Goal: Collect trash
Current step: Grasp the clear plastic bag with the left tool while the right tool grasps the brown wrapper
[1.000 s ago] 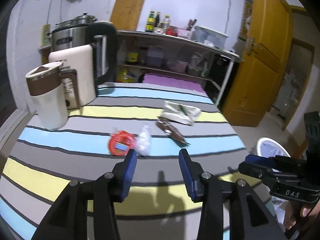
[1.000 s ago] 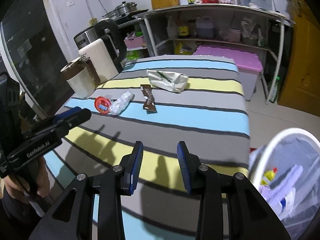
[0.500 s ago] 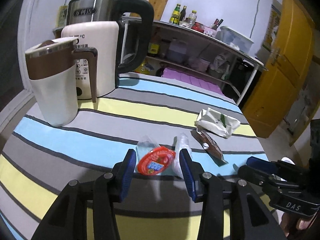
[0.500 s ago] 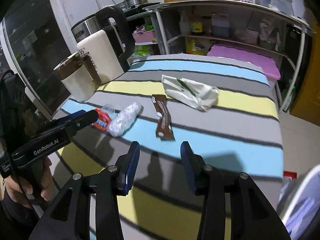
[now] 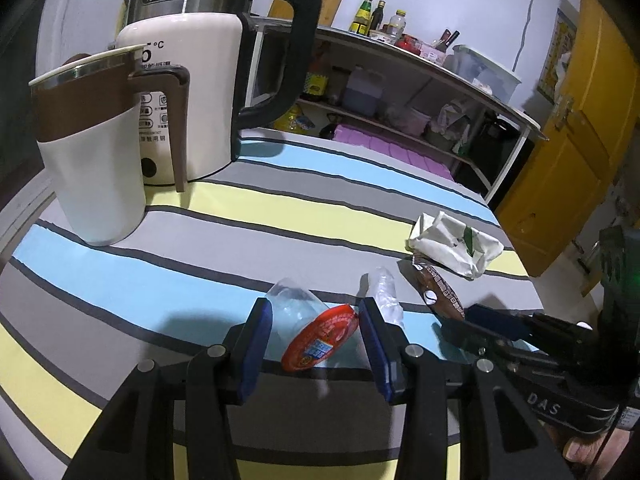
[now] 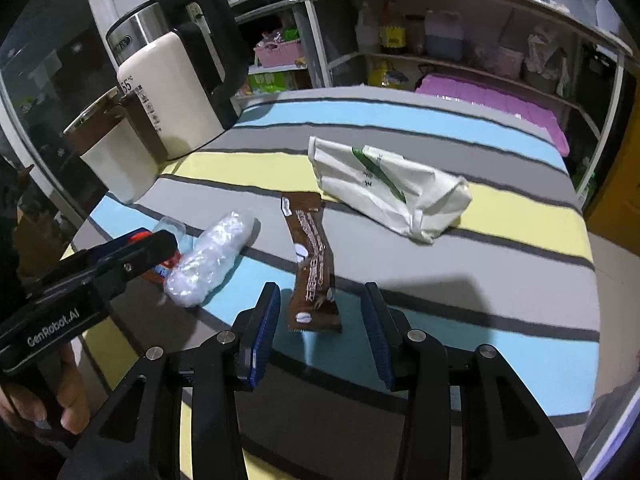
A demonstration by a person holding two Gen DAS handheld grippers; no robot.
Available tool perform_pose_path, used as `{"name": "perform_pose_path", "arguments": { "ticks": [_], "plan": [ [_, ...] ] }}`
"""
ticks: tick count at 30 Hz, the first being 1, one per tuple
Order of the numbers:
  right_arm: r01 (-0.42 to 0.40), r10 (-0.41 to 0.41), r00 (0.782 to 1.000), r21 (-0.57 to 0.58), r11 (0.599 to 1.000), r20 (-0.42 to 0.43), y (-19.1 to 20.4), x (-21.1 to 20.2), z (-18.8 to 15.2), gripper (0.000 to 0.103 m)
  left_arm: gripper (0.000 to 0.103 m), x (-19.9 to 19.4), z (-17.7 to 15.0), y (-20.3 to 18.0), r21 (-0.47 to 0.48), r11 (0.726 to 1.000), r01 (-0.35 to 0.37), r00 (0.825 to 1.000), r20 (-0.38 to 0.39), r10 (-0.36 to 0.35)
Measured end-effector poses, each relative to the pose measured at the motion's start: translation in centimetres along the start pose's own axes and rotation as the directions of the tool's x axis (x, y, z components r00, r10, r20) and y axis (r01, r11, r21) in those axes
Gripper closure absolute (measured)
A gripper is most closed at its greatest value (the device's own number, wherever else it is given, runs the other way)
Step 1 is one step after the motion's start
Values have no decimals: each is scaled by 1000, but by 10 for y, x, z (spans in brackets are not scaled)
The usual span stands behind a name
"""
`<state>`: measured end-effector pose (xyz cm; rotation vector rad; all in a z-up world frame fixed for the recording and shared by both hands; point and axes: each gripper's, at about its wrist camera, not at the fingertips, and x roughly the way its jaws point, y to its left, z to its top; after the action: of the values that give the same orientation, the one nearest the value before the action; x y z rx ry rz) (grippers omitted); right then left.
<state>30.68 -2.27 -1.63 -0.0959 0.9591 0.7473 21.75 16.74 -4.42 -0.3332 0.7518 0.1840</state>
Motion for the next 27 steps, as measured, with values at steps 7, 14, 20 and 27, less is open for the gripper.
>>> {"name": "perform_pose_path", "arguments": {
  "ticks": [7,14,20,27],
  "plan": [
    [4,-4,1000,-4,1000,0,1,-3,-3,79,63,-7,-5,-4,26,1000,-8,1000,13,7],
    [-7,7,1000,2,1000,26,6,-23,-15,79,81,-26,-10,-11,66,998,-10,999,42,7],
    [-18,18,1000,9,1000,24,8,-35,-28,79,85,-23,-17,-9,65,998,-2,1000,-13,3],
    [-20,20,999,18,1000,26,6,-42,-33,79,59,-17,-18,-8,36,999,15,999,-31,-13]
  ]
}}
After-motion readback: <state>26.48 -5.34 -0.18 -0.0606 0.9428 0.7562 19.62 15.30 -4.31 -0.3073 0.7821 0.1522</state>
